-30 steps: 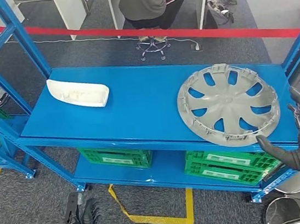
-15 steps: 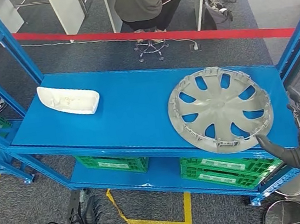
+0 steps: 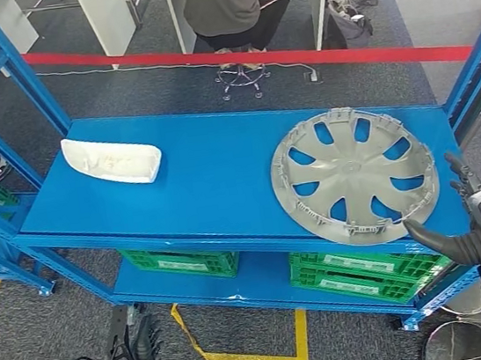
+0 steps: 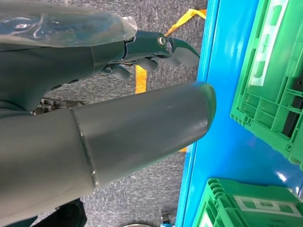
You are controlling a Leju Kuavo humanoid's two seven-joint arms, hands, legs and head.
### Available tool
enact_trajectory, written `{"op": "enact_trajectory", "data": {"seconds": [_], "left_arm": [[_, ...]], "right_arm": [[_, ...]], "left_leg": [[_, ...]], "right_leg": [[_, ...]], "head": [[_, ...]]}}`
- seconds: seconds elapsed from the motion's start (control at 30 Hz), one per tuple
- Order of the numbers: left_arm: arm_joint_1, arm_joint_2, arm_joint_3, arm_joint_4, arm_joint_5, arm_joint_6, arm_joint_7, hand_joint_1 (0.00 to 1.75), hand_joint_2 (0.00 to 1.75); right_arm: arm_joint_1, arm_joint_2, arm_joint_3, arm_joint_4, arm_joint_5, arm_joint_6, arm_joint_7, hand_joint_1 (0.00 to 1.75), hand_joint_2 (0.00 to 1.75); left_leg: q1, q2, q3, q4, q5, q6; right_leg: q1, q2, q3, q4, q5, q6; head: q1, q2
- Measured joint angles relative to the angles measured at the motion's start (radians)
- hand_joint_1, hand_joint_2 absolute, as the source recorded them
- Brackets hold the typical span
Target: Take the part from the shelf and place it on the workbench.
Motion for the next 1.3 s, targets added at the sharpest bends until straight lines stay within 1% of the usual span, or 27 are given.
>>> {"op": "enact_trajectory", "data": {"seconds": [0.13,0.3,0.4,0.5,0.73,0.87,1.03,1.3], "left_arm": [[0.0,0.0,0.0,0.0,0.002,-0.001,0.0,0.0,0.0],[0.0,0.0,0.0,0.0,0.005,-0.003,0.0,0.0,0.0],[-0.001,0.0,0.0,0.0,0.005,-0.007,0.004,0.0,0.0],[-0.002,0.0,0.0,0.0,0.003,-0.008,0.012,0.0,0.0],[-0.009,0.0,0.0,0.0,-0.003,-0.008,0.019,0.0,0.0],[-0.013,0.0,0.0,0.0,-0.004,-0.009,0.019,0.0,0.0],[-0.016,0.0,0.0,0.0,0.002,-0.009,0.017,0.0,0.0],[-0.015,0.002,0.0,0.0,0.012,-0.009,0.007,0.0,0.0]], "right_arm": [[-0.013,-0.02,0.028,0.033,0.046,0.052,0.078,0.0,1.75],[-0.032,-0.041,0.067,0.07,0.071,0.092,0.133,0.0,1.75],[-0.055,-0.062,0.1,0.093,0.097,0.147,0.196,0.0,1.75],[-0.083,-0.096,0.139,0.118,0.11,0.205,0.258,0.0,1.75],[-0.165,-0.202,0.22,0.163,0.093,0.266,0.353,0.0,1.75],[-0.222,-0.256,0.268,0.166,0.087,0.321,0.407,0.0,1.75],[-0.289,-0.299,0.336,0.17,0.11,0.361,0.424,0.0,1.75],[-0.409,-0.328,0.459,0.202,0.235,0.398,0.372,0.0,1.75]], "left_leg": [[0.0,0.0,-0.001,0.0,0.0,0.0],[0.0,0.0,-0.002,0.0,0.0,0.0],[0.0,0.0,-0.002,0.0,0.0,0.0],[-0.001,0.0,-0.002,0.0,0.0,0.0],[-0.001,0.0,-0.002,0.0,0.0,0.0],[-0.002,0.0,-0.002,0.0,0.0,0.0],[-0.001,0.0,-0.002,0.0,0.0,0.0],[-0.001,0.0,-0.003,0.0,0.0,0.0]], "right_leg": [[0.0,0.0,0.0,-0.001,0.0,0.0],[0.0,0.0,-0.001,-0.002,0.0,0.001],[0.0,0.0,-0.001,-0.002,0.0,0.001],[-0.001,0.0,-0.001,-0.003,0.0,0.001],[-0.001,0.0,-0.001,-0.003,0.0,0.001],[-0.001,0.0,-0.001,-0.003,0.0,0.001],[-0.001,0.0,-0.001,-0.003,0.0,0.001],[-0.001,0.0,-0.001,-0.003,0.0,0.001]], "head": [[0.0,0.0],[0.0,0.0],[0.0,0.0],[0.0,0.0],[0.0,0.0],[0.0,0.0],[0.0,0.0],[0.0,0.0]]}}
